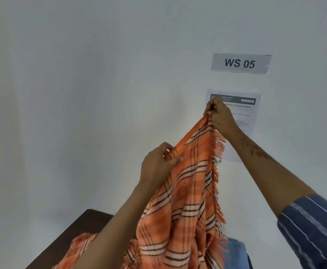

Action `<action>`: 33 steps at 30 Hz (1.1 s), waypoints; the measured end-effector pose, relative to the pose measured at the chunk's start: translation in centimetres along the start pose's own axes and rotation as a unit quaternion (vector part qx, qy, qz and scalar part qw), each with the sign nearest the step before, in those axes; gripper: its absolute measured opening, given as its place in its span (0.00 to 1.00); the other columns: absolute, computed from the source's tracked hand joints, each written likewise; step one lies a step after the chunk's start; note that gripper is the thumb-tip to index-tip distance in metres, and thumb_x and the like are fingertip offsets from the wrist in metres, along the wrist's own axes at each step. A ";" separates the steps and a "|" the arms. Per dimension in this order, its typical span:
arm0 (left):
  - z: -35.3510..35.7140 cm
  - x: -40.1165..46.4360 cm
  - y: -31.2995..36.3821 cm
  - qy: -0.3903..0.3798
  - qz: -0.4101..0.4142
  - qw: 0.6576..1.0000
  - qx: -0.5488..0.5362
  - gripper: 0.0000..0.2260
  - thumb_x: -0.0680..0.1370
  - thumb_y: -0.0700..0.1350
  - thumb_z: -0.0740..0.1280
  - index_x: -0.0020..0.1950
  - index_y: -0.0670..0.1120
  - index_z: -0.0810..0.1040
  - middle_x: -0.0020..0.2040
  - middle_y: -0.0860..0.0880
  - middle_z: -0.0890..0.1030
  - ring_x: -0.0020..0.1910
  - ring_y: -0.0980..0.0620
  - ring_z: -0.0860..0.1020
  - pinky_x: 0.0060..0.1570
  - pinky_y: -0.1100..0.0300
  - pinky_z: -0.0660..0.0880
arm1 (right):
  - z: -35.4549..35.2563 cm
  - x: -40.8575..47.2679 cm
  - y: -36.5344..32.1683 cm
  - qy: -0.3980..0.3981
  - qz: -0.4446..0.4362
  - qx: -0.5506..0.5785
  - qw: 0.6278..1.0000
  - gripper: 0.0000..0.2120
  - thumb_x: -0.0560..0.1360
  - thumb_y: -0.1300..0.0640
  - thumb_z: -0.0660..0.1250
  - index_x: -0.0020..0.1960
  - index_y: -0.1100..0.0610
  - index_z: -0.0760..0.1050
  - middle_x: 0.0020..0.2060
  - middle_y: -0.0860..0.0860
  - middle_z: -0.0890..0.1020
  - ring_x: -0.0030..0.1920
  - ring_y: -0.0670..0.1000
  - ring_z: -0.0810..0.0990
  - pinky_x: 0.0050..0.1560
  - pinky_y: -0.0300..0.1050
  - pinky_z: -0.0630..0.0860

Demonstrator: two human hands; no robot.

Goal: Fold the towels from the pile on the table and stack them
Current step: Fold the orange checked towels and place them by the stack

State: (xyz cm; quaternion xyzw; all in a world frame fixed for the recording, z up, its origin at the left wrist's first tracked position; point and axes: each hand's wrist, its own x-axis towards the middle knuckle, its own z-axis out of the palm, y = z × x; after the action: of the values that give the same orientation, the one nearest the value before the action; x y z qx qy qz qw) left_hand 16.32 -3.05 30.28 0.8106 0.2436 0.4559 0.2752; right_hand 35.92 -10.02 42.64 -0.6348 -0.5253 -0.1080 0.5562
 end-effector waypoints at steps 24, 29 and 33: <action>6.8 -14.4 1.8 -0.219 -0.049 0.928 -0.298 0.34 0.77 0.43 0.65 0.75 0.59 0.48 0.47 0.52 0.82 0.43 0.56 0.82 0.48 0.60 0.79 | 1.6 -5.2 1.9 -0.070 0.019 0.016 0.997 0.19 0.72 0.75 0.52 0.36 0.55 0.70 0.32 0.50 0.74 0.27 0.42 0.70 0.27 0.34 0.66; 7.7 -12.1 -2.3 -0.107 -0.139 0.964 -0.201 0.12 0.77 0.51 0.66 0.60 0.58 0.74 0.48 0.57 0.81 0.44 0.56 0.81 0.52 0.53 0.79 | -0.6 -5.9 0.7 -0.100 -0.002 0.035 0.994 0.18 0.74 0.75 0.53 0.38 0.54 0.71 0.36 0.52 0.77 0.40 0.51 0.75 0.45 0.41 0.73; 7.1 -9.0 -4.3 -0.110 -0.148 0.949 -0.254 0.17 0.72 0.48 0.74 0.57 0.52 0.71 0.50 0.50 0.80 0.46 0.56 0.79 0.51 0.57 0.77 | -1.5 -6.3 0.0 -0.108 0.003 0.049 0.993 0.19 0.74 0.75 0.53 0.38 0.54 0.71 0.37 0.53 0.77 0.45 0.54 0.77 0.47 0.43 0.74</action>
State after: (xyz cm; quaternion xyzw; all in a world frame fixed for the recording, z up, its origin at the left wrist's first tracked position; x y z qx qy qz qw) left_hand 17.73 -7.29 18.88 0.7138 0.2055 0.3646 0.5615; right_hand 33.95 -14.69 38.65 -0.6166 -0.5849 -0.0115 0.5268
